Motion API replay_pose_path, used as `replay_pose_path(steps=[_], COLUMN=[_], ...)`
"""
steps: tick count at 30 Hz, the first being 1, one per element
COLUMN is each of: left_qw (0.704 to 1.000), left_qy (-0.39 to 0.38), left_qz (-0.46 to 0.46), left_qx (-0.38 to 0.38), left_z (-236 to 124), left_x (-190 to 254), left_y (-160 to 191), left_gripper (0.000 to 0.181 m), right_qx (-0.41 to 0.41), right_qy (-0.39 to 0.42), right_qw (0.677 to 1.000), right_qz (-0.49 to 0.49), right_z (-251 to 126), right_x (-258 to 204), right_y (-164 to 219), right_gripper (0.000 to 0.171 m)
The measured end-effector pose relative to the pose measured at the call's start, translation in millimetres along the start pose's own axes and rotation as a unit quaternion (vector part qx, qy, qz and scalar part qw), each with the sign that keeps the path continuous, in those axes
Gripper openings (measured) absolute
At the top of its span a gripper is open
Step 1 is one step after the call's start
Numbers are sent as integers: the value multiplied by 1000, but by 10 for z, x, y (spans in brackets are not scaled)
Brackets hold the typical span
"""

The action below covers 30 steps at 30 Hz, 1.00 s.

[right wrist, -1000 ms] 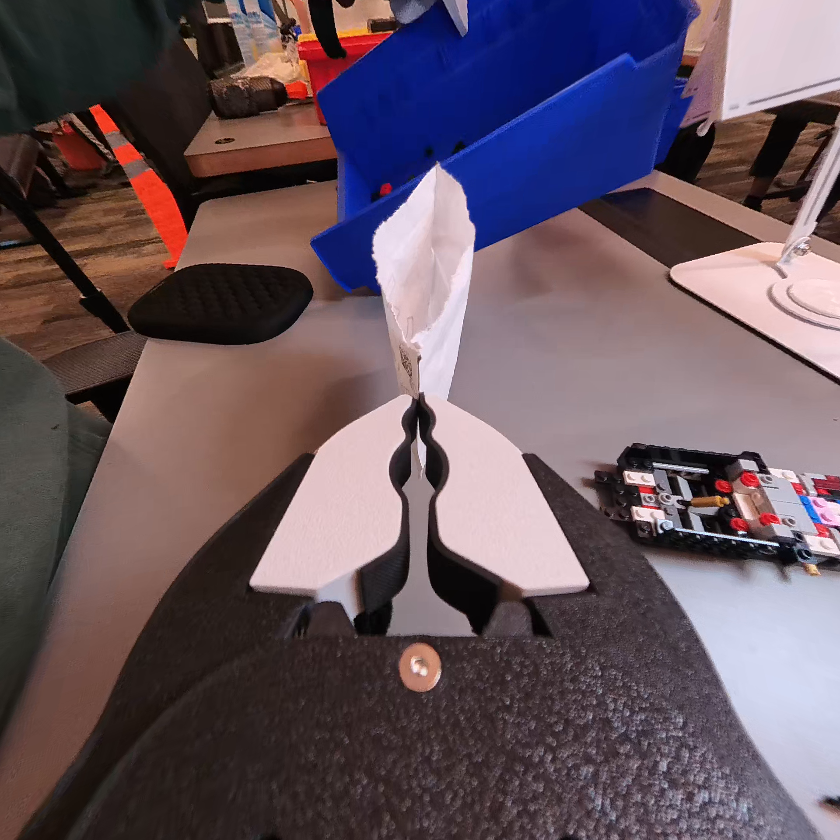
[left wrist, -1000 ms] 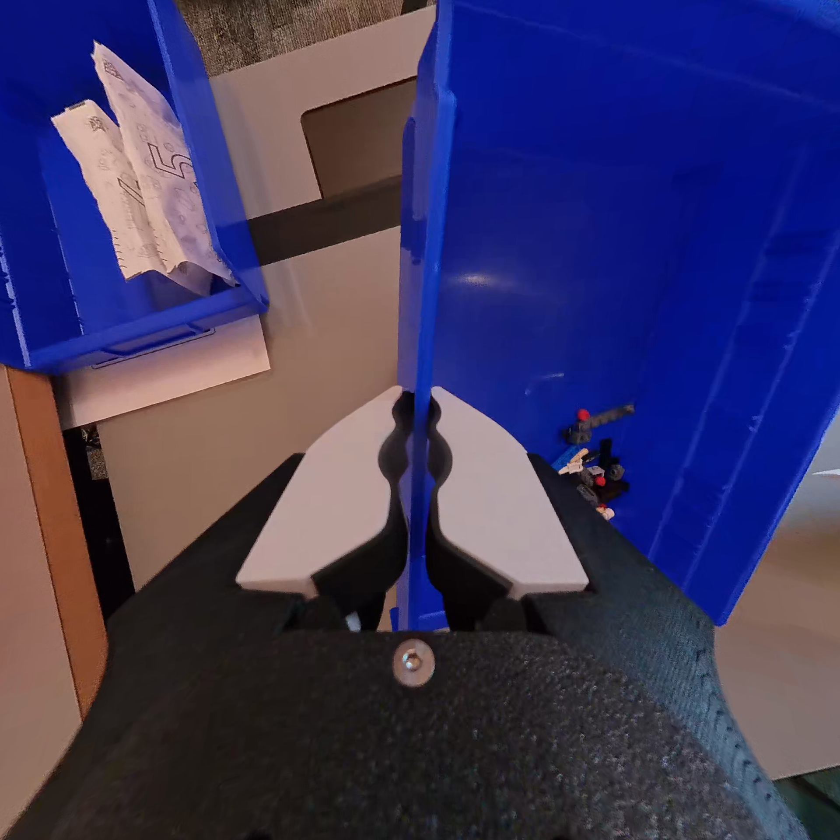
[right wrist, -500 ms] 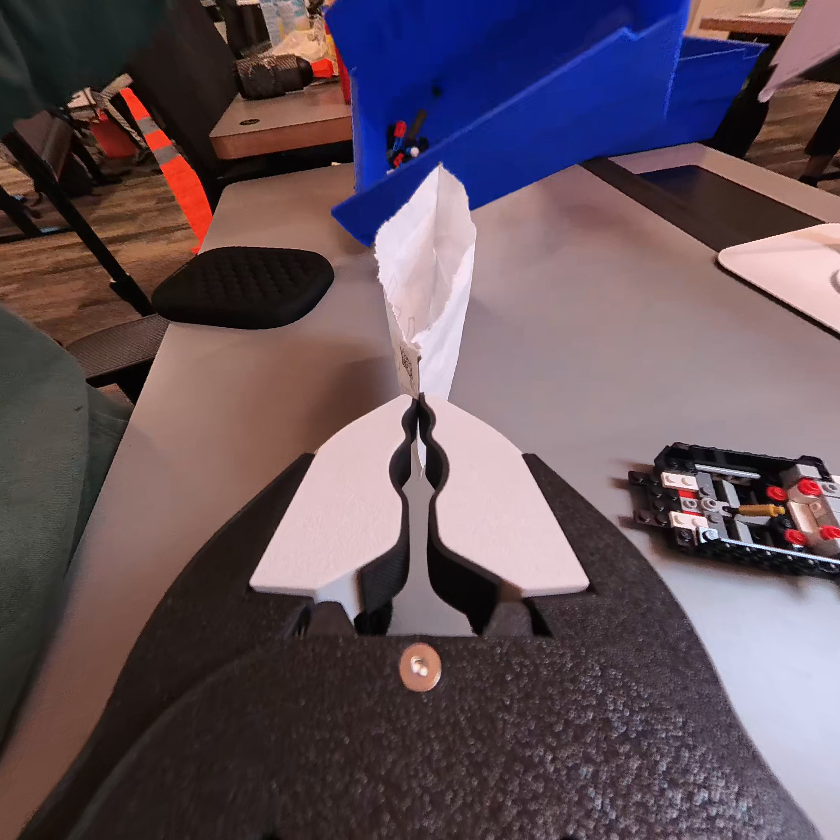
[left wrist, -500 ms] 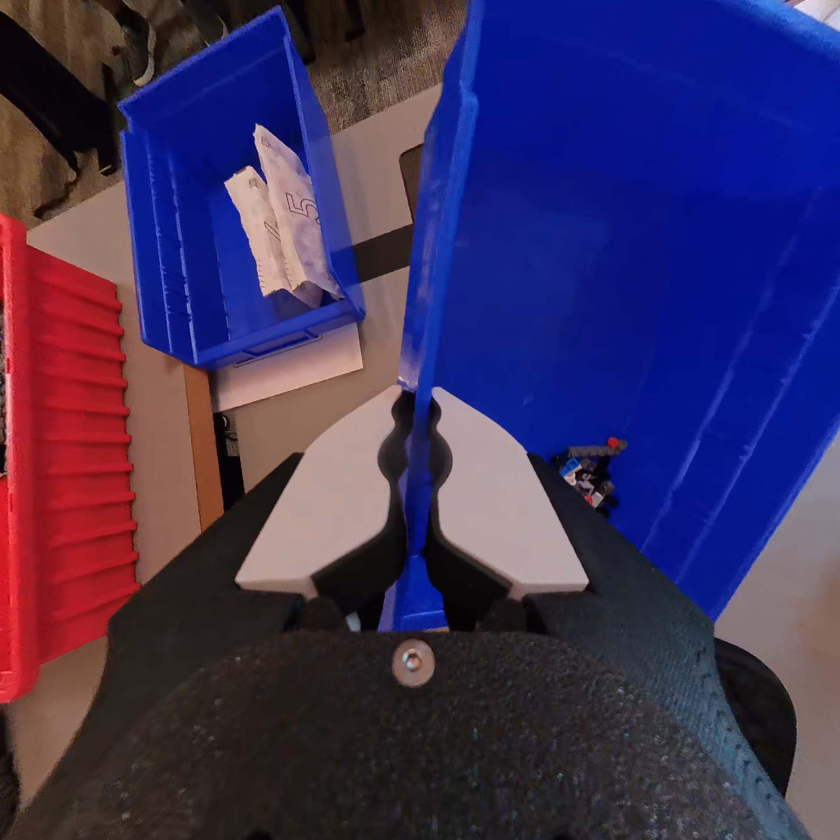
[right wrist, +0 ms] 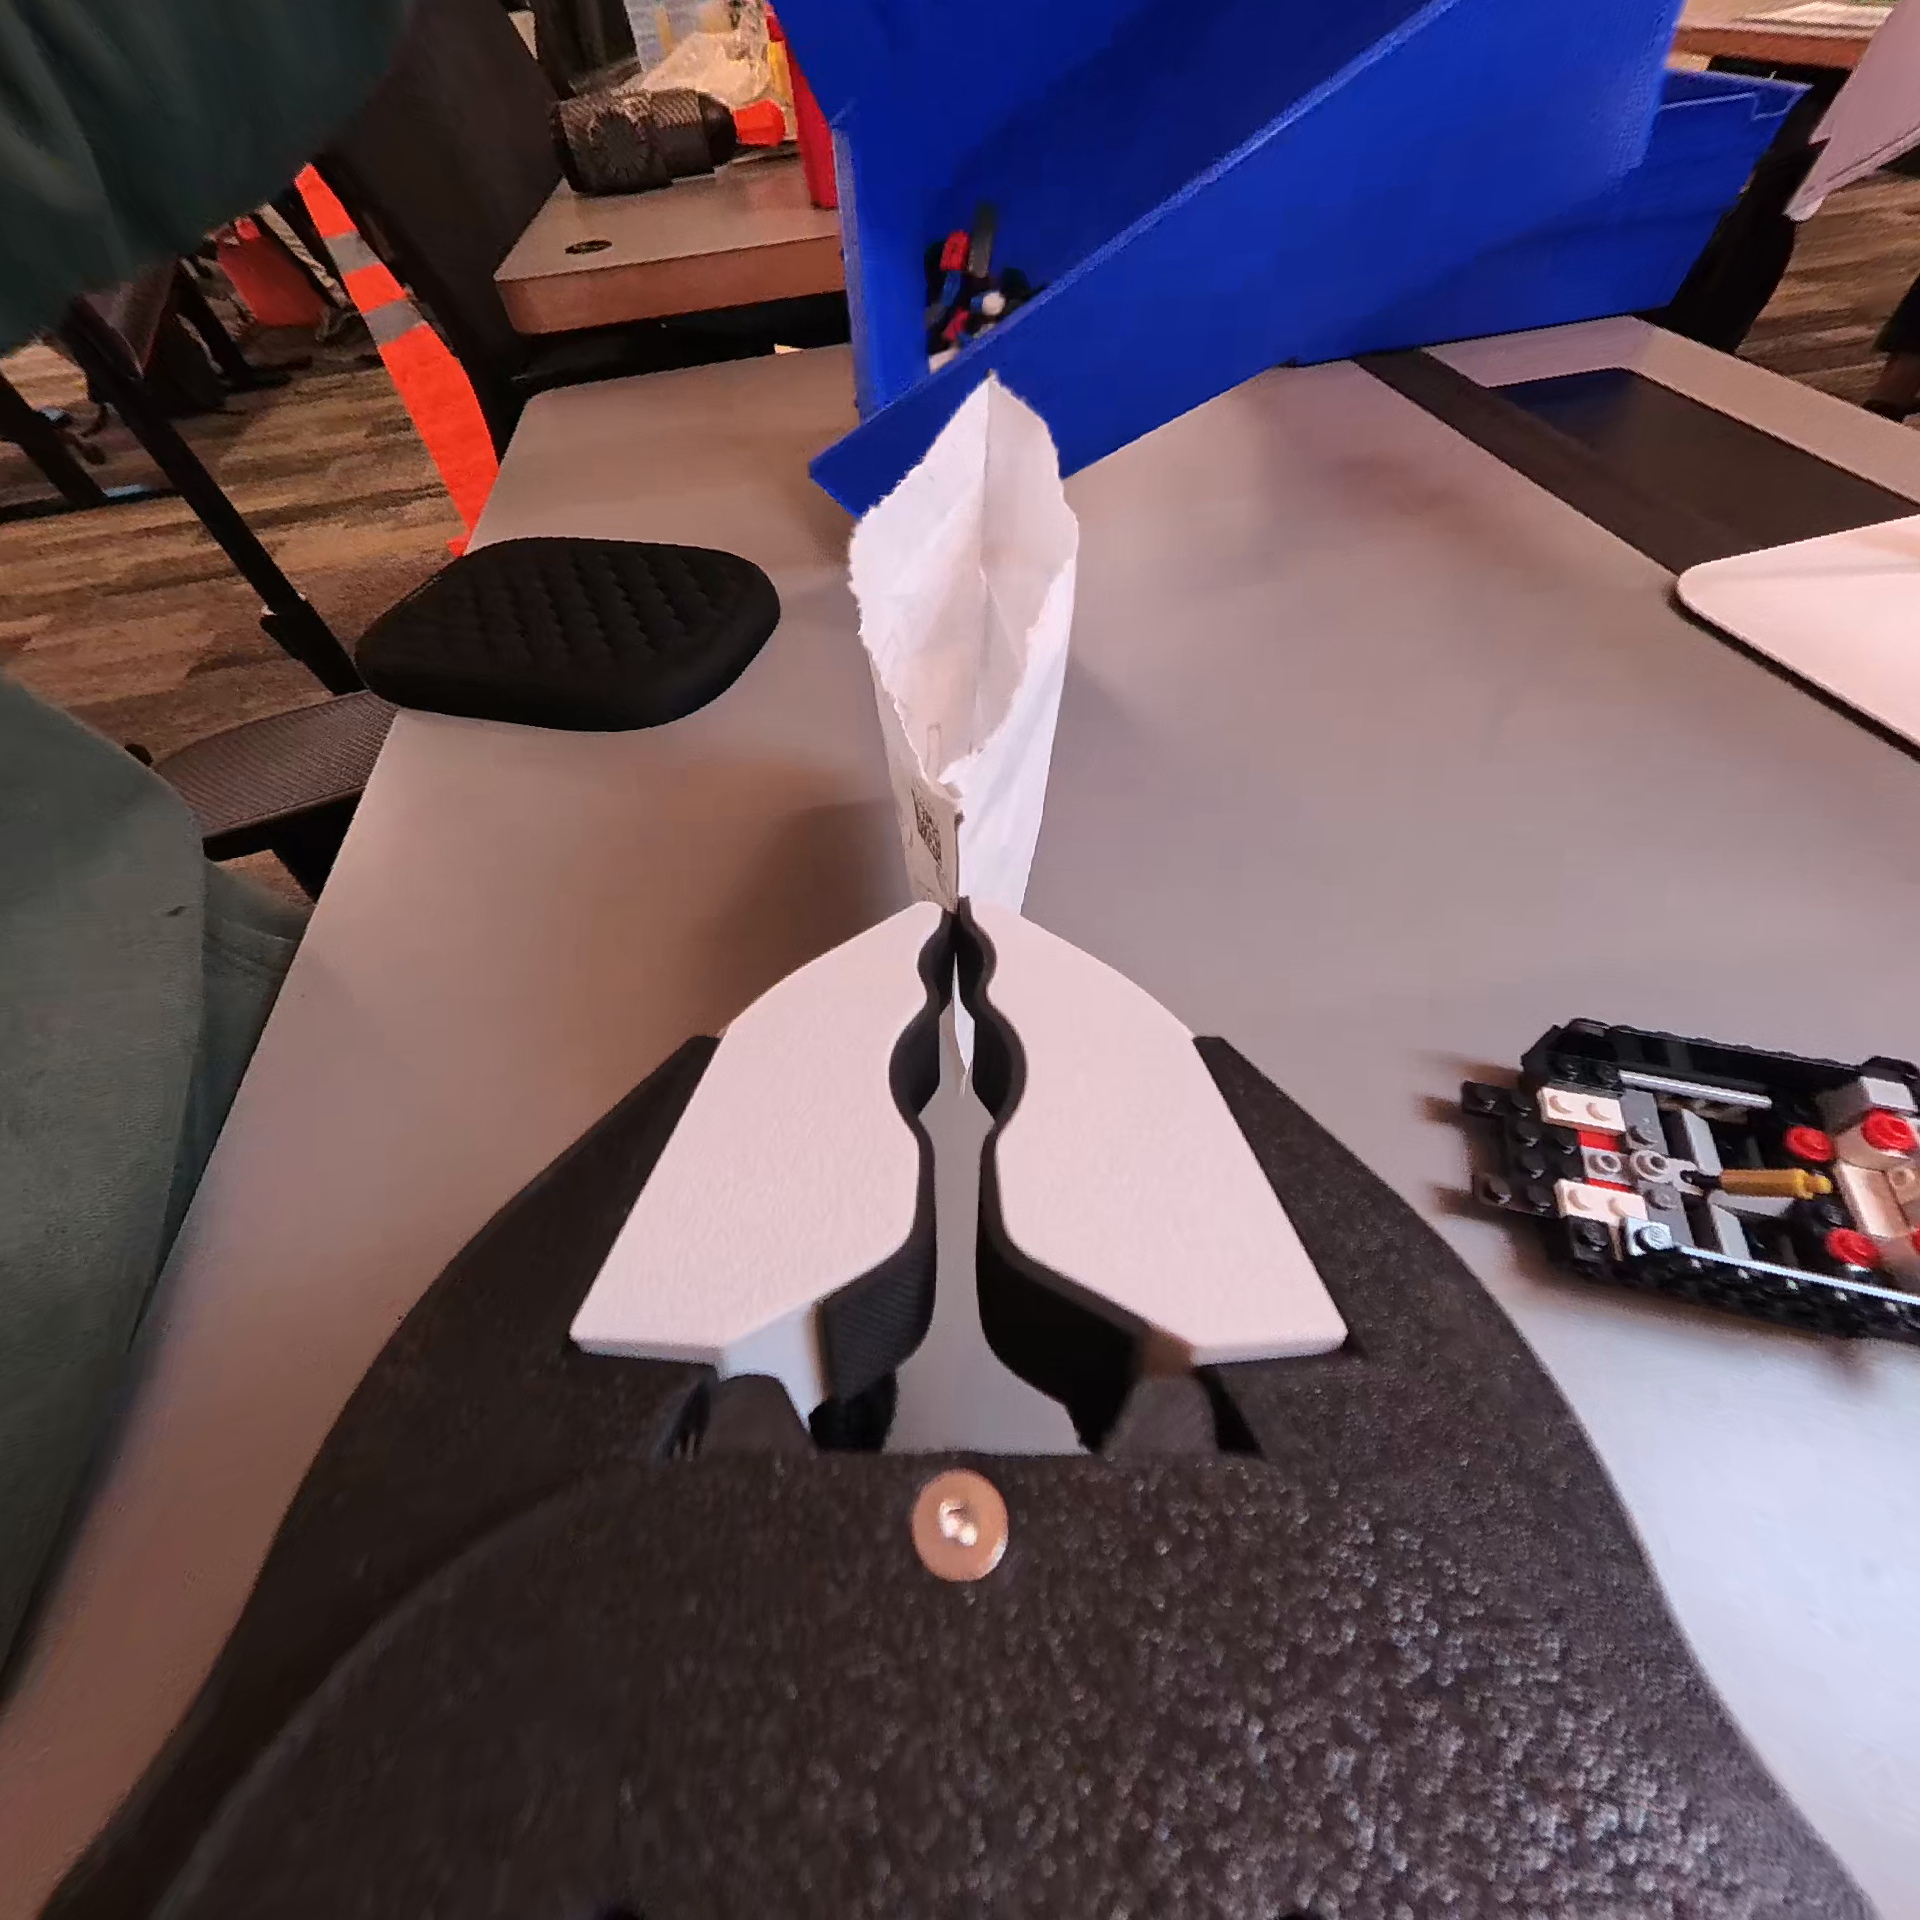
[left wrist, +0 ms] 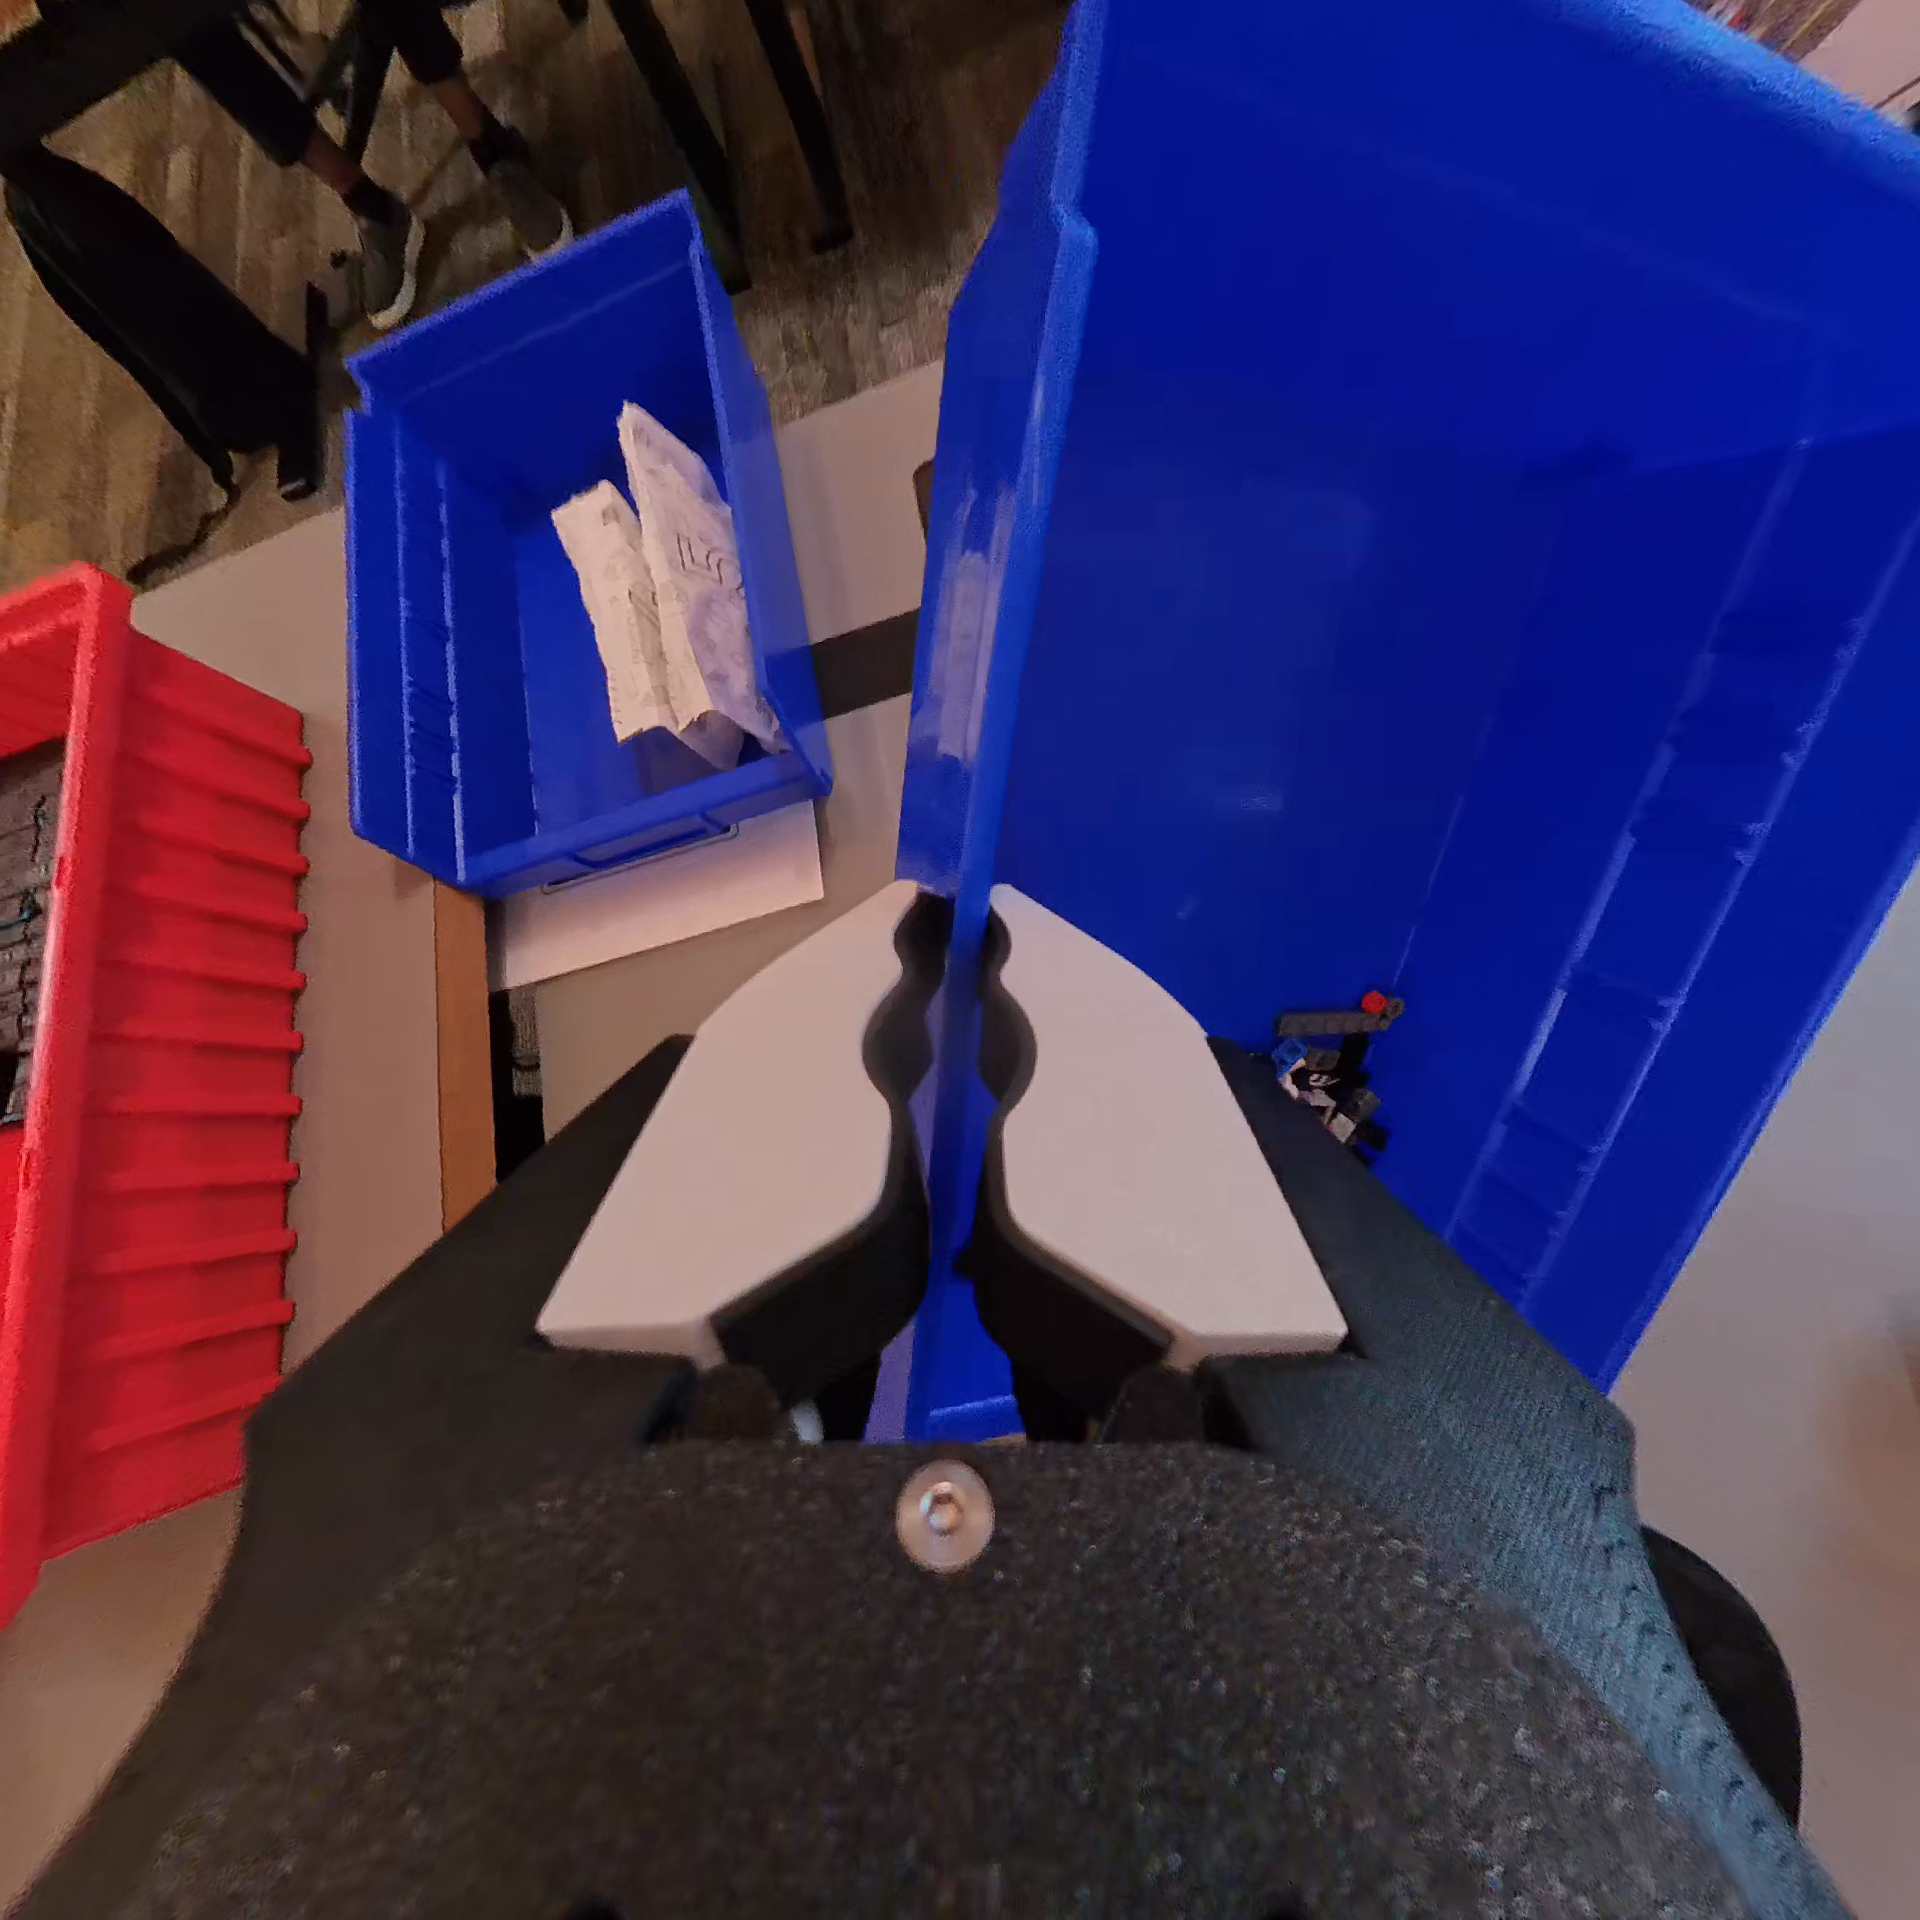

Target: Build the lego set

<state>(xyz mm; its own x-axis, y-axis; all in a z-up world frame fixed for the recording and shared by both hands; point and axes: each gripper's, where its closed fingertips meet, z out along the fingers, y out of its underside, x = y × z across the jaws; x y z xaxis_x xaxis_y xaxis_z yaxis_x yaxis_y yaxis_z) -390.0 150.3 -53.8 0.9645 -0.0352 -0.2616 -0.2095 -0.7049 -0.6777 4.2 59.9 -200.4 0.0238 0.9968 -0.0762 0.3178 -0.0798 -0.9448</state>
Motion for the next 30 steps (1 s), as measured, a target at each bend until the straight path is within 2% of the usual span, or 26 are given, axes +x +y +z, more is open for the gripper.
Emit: replay_pose_path(steps=[6, 12, 18, 25, 30], left_qw=[997, 987, 975, 970, 970], left_qy=[-5, 59, 122, 135, 145], left_qz=[33, 46, 56, 46, 24], left_qx=[68, 143, 176, 195, 192], left_z=[-395, -675, -729, -758, -754], left_x=[225, 764, 1254, 1414, 1407], left_y=[-381, -793, -1071, -1291, -1260], left_gripper=[5, 6, 5, 6, 6], right_qx=[-7, -27, -42, -48, -38], right_qy=[-23, -34, -30, -42, -38], right_qw=[1000, 999, 999, 998, 998], right_qz=[0, 9, 9, 1, 32], right_z=[127, 353, 463, 555, 595], right_x=[-79, -124, -164, -246, -242], right_y=[62, 113, 116, 65, 0], right_gripper=[0, 0, 0, 0, 0])
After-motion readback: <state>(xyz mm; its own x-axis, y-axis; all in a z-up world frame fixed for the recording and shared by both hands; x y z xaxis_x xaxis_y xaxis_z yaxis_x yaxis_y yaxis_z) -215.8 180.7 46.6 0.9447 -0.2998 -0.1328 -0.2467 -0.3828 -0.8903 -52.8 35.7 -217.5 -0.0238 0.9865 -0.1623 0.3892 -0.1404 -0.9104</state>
